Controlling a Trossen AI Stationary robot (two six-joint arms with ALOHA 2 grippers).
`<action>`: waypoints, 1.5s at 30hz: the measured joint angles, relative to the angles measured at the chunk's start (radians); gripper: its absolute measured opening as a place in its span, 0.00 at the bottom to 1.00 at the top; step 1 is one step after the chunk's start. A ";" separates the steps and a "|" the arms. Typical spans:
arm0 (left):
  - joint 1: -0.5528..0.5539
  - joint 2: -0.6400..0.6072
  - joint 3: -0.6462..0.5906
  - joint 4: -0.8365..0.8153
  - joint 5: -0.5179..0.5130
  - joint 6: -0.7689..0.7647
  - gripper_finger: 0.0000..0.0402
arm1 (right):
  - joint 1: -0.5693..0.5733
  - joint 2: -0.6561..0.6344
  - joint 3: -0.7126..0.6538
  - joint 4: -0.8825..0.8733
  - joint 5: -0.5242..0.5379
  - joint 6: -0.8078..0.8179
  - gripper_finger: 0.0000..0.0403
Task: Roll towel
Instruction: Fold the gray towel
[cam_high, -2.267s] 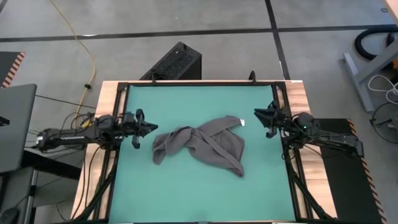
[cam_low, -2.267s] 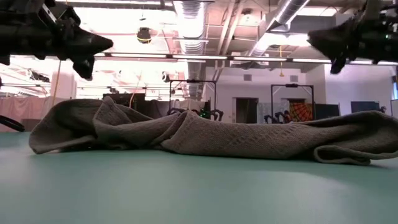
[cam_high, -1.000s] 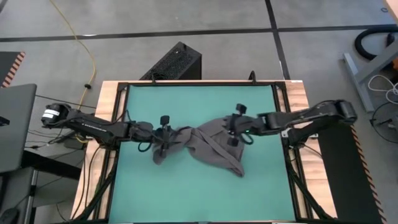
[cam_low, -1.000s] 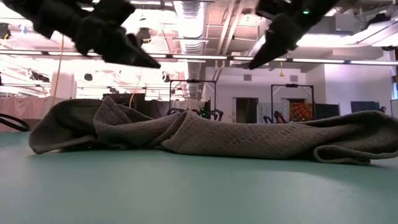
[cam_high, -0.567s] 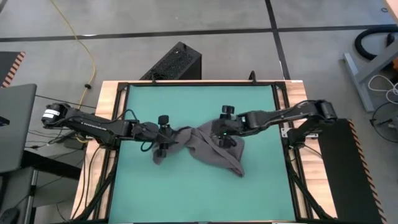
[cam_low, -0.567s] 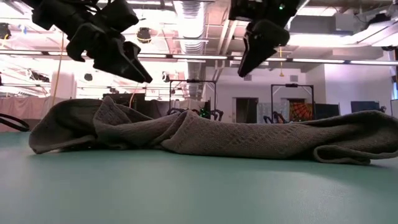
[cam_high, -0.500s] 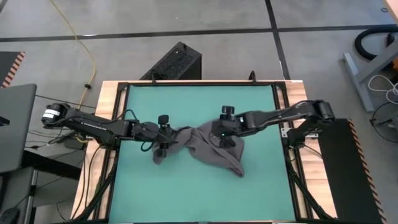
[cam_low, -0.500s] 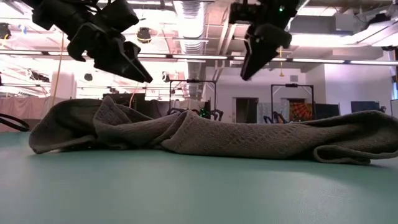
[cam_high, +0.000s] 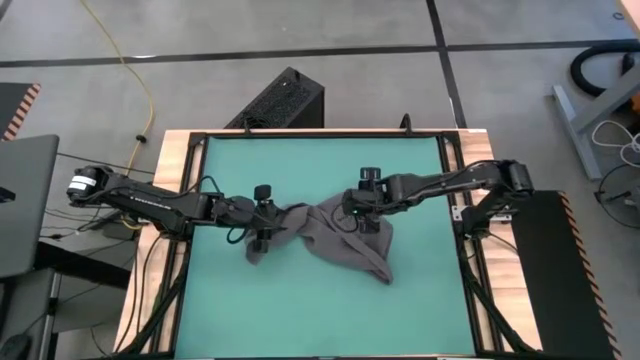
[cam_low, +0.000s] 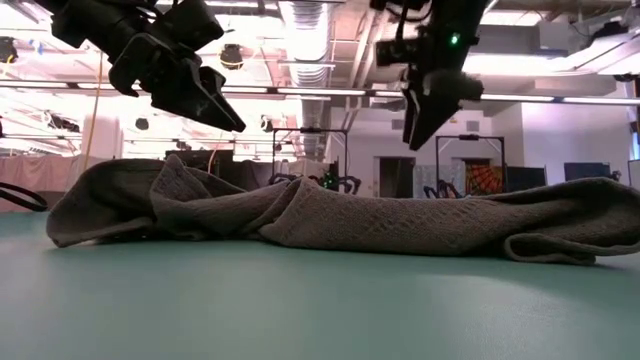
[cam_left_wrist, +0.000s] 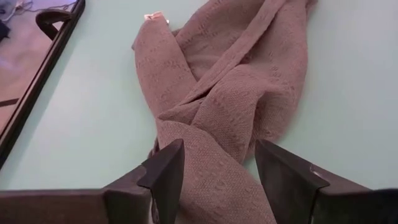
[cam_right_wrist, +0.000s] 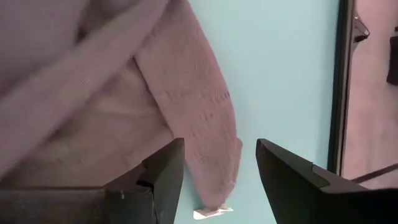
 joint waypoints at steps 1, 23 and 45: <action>0.000 0.000 0.000 0.000 0.000 0.000 0.47 | -0.009 0.004 0.000 -0.015 0.000 -0.021 0.55; 0.000 0.000 -0.001 -0.036 0.001 -0.025 0.47 | -0.105 0.274 -0.005 -0.146 -0.004 -0.069 0.55; 0.000 0.000 -0.001 -0.056 0.002 -0.025 0.47 | -0.058 0.077 0.059 -0.252 0.016 0.024 0.04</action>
